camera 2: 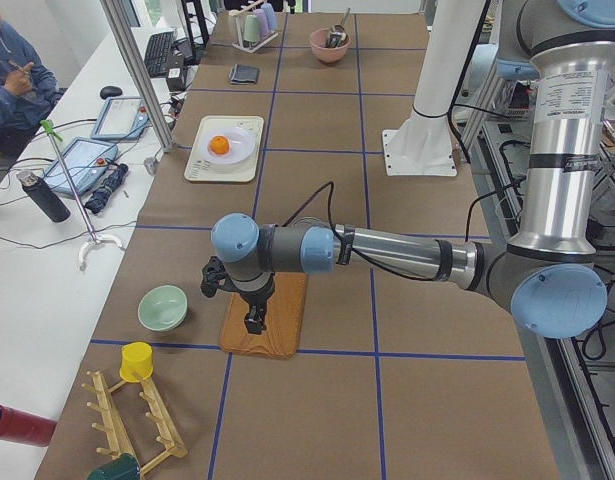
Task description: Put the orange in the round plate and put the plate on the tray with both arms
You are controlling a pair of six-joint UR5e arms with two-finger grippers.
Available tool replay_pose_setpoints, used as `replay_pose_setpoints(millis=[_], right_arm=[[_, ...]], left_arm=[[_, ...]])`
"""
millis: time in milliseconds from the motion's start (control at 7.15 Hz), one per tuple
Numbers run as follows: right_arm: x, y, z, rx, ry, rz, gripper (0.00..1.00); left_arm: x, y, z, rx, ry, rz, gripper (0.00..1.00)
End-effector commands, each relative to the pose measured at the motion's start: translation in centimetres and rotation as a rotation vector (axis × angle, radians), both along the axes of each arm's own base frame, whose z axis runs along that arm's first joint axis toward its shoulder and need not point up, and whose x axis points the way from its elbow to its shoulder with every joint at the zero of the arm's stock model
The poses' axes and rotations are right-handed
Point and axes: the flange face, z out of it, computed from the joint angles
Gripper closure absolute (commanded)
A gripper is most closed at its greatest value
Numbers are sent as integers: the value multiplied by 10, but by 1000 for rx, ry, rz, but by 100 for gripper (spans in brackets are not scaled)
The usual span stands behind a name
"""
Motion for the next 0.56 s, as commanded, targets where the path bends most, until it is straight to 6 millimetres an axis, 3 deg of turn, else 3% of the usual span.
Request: replay_pose_setpoints(millis=[0, 420], right_arm=[[0, 1, -1, 2, -2, -1, 0], [2, 1, -1, 1, -3, 5, 0]], left_arm=[[0, 3, 3, -7, -1, 0, 2], [0, 3, 2, -5, -2, 0, 2]])
